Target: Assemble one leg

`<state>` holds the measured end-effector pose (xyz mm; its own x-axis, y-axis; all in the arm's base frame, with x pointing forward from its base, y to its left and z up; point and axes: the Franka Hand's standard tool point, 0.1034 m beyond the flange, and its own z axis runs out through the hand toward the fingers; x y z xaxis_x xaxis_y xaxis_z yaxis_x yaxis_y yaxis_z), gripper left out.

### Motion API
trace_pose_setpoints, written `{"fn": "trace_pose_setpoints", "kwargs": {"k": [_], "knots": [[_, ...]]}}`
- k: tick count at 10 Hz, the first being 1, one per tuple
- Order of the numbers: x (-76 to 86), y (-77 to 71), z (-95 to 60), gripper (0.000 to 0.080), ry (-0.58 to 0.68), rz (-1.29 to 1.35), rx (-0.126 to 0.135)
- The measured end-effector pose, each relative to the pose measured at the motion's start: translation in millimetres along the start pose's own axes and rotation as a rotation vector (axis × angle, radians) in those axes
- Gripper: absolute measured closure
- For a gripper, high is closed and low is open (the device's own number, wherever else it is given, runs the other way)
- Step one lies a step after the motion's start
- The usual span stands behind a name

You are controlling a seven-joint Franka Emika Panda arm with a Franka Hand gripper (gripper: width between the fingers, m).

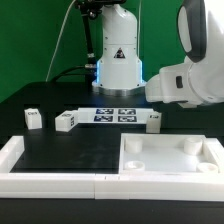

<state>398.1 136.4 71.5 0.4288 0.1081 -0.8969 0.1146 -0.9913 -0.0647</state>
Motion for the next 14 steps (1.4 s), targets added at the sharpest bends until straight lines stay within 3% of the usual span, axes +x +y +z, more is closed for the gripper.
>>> {"fn": "trace_pose_setpoints", "kwargs": {"k": [3, 4, 5, 6, 7, 9, 14], "knots": [[3.5, 2.1, -4.4, 0.0509, 0.059, -0.007, 0.007], [-2.5, 2.2, -18.3, 0.0509, 0.104, -0.006, 0.007], [-6.4, 2.9, -37.3, 0.0509, 0.214, -0.001, 0.019], [-14.7, 7.9, -45.7, 0.0509, 0.258, 0.016, 0.067], [-14.7, 11.9, -57.1, 0.0509, 0.336, 0.028, 0.075], [-18.0, 6.9, -66.8, 0.0509, 0.545, 0.047, 0.068], [-7.9, 12.5, -86.3, 0.0509, 1.091, 0.045, 0.059]]}}
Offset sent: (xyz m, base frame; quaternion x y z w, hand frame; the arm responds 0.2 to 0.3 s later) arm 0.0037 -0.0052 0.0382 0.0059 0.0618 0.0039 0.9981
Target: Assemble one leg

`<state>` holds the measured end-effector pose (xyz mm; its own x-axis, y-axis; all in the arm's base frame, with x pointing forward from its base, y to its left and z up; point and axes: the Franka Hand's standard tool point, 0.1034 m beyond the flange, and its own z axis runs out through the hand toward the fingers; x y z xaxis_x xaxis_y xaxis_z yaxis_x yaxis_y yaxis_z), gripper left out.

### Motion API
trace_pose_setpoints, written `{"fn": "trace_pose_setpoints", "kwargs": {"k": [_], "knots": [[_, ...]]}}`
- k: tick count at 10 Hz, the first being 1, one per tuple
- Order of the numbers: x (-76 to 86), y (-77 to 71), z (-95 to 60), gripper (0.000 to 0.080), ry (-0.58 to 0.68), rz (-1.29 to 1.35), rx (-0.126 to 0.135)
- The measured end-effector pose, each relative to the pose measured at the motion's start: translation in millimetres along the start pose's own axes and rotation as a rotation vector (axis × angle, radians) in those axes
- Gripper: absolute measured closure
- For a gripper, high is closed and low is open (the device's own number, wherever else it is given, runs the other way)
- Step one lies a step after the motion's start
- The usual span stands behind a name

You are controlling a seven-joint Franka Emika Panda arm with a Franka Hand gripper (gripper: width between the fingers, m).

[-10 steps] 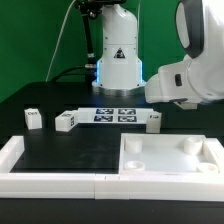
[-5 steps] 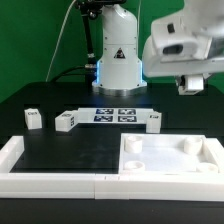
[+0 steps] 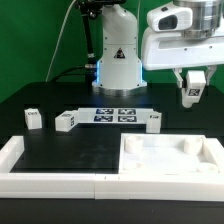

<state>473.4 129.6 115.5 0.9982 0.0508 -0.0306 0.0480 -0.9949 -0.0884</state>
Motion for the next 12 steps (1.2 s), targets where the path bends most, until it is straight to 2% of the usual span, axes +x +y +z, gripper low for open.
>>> {"fn": "trace_pose_setpoints", "kwargs": {"k": [1, 2, 3, 4, 5, 6, 8, 11, 12], "knots": [[7.9, 2.8, -6.3, 0.0509, 0.081, -0.013, 0.003], [22.9, 8.3, -14.6, 0.0509, 0.141, -0.043, 0.006], [34.9, 13.7, -21.5, 0.0509, 0.137, -0.046, 0.009], [58.1, 17.3, -32.3, 0.0509, 0.148, -0.032, 0.016], [78.5, 26.2, -37.3, 0.0509, 0.158, -0.042, 0.029], [92.0, 37.3, -39.2, 0.0509, 0.160, -0.014, 0.043], [87.0, 31.8, -36.3, 0.0509, 0.164, -0.018, 0.042], [90.7, 33.4, -36.6, 0.0509, 0.202, -0.016, 0.039], [97.6, 33.9, -38.6, 0.0509, 0.317, -0.011, 0.031]]}}
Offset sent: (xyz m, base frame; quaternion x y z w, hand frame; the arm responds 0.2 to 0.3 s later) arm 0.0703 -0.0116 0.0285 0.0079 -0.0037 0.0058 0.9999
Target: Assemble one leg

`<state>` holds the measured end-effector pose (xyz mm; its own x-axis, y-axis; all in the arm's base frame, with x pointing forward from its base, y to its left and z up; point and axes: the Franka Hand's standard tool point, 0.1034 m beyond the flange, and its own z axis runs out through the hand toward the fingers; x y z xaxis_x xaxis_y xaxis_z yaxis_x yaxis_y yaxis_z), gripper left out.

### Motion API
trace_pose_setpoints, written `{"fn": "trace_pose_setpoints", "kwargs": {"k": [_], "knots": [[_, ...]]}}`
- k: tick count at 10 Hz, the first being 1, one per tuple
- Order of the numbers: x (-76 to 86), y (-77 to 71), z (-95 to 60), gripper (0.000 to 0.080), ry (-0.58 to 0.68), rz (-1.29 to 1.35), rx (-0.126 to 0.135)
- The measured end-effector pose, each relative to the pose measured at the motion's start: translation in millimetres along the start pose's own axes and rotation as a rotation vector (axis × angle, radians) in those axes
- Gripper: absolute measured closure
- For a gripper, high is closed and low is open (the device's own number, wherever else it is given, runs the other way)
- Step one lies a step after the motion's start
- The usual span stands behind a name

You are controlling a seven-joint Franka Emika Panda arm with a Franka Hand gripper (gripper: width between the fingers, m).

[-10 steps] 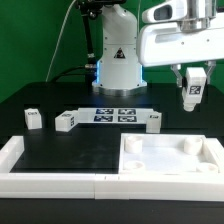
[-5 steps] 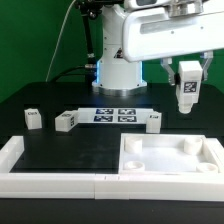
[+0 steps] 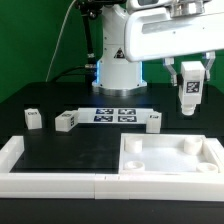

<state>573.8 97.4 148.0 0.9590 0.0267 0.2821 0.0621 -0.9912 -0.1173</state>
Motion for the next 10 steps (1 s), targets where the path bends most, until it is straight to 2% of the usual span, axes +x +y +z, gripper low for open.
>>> {"fn": "trace_pose_setpoints", "kwargs": {"k": [1, 2, 4, 7, 10], "knots": [[-8.9, -9.0, 4.6, 0.0509, 0.120, 0.008, -0.005], [-17.6, -12.8, 13.4, 0.0509, 0.085, -0.014, -0.004], [2.5, -15.5, 20.7, 0.0509, 0.101, -0.037, 0.002], [17.1, -14.8, 40.7, 0.0509, 0.082, -0.082, 0.008], [17.8, -15.3, 40.9, 0.0509, 0.085, -0.080, 0.009]]}}
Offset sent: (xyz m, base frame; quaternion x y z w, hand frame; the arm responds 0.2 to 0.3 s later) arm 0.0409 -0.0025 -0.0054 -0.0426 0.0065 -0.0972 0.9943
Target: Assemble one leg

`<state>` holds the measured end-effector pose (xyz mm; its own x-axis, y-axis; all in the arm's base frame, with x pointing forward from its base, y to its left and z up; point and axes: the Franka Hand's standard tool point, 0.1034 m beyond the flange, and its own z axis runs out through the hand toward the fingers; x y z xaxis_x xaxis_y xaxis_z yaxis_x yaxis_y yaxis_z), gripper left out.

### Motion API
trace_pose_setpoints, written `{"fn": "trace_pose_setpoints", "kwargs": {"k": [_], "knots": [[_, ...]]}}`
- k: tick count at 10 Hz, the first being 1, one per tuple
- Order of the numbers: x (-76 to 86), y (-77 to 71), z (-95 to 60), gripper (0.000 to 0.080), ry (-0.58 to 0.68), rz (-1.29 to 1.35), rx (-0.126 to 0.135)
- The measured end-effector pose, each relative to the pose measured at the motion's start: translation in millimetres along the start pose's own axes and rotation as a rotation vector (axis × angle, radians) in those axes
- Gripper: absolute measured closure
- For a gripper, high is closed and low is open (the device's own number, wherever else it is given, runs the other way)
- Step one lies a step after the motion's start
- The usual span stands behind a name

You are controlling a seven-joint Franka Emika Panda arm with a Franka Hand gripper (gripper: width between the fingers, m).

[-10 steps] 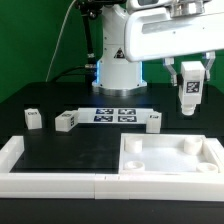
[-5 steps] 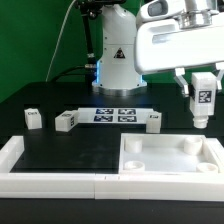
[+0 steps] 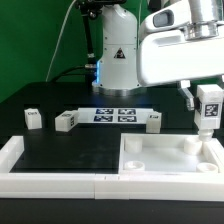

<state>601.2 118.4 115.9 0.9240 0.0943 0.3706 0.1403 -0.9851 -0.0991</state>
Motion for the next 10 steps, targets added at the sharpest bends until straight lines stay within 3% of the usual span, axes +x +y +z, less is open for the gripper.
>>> {"fn": "trace_pose_setpoints", "kwargs": {"k": [3, 5, 10], "knots": [[-0.6, 0.2, 1.3, 0.0509, -0.002, 0.000, 0.000], [4.9, 3.8, 18.8, 0.0509, -0.005, 0.008, 0.002], [9.3, 6.2, 39.4, 0.0509, -0.007, 0.018, 0.006]]}}
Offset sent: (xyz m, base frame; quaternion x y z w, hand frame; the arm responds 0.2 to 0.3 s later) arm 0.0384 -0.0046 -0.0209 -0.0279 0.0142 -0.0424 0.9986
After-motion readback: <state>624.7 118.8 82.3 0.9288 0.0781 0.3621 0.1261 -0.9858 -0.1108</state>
